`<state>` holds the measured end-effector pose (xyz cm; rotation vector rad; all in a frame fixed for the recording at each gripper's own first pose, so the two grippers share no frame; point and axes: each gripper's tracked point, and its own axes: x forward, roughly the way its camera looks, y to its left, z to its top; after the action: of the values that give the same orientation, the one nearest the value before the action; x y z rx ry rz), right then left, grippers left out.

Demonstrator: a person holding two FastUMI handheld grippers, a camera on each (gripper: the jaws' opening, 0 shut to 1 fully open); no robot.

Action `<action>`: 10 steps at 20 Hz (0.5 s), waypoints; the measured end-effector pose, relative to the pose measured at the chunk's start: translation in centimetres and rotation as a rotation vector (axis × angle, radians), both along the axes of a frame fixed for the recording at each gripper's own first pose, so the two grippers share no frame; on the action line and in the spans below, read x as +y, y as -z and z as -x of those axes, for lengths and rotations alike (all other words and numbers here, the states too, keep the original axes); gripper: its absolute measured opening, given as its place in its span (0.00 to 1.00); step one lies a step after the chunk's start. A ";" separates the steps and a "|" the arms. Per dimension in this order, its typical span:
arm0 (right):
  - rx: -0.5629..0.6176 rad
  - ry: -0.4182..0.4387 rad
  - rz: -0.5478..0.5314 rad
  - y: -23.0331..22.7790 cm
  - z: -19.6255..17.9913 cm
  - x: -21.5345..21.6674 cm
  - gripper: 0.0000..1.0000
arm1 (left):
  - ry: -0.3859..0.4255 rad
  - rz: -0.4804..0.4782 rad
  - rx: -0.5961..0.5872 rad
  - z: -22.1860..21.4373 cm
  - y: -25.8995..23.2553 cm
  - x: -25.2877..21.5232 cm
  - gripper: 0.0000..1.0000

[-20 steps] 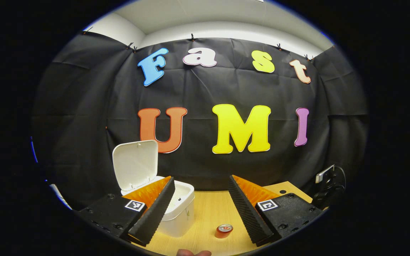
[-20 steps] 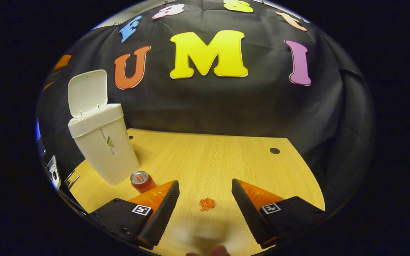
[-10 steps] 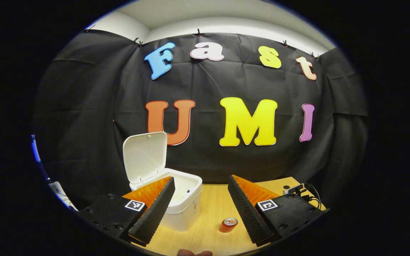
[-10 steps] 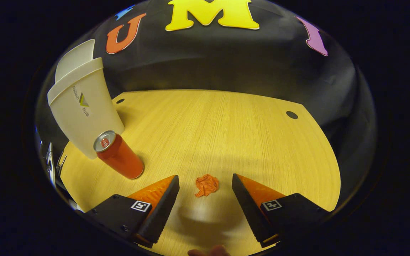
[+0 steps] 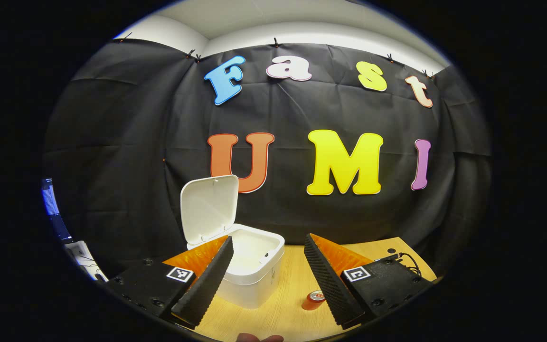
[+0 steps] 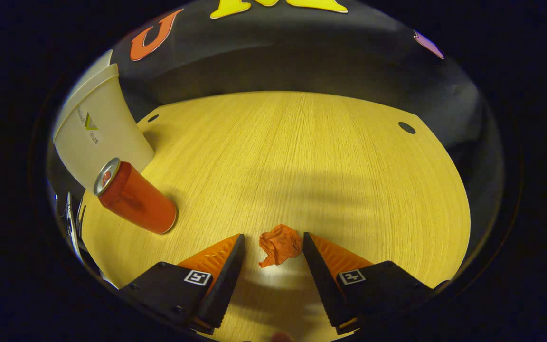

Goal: Press the lid of the desktop garbage bin to open it, pick up the crumpled paper on the desktop and throw it into the bin, then pick up the pop can on the desktop and drop it into the bin, and finally close the garbage bin lid.

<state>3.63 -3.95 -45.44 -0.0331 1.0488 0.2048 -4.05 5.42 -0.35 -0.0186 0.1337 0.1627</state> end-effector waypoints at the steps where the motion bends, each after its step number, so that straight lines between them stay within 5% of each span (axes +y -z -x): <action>1: -0.011 -0.002 0.001 0.3 -0.5 0.1 0.81 | -0.005 0.001 0.002 0.0 0.0 0.1 0.98; 3: -0.013 -0.007 0.039 0.5 -0.7 -0.5 0.80 | -0.012 0.010 0.005 0.1 0.2 0.5 0.98; 6: -0.014 0.015 0.038 0.5 -0.7 -0.5 0.55 | -0.018 0.009 0.004 0.1 0.3 0.6 0.98; 10: -0.032 0.012 0.066 0.3 -1.0 -1.3 0.55 | -0.016 0.012 0.001 -0.1 0.2 0.7 0.98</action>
<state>4.59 -5.23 -45.71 -0.0897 1.0237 0.1580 -3.93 6.15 -0.50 -0.0315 0.1353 0.1783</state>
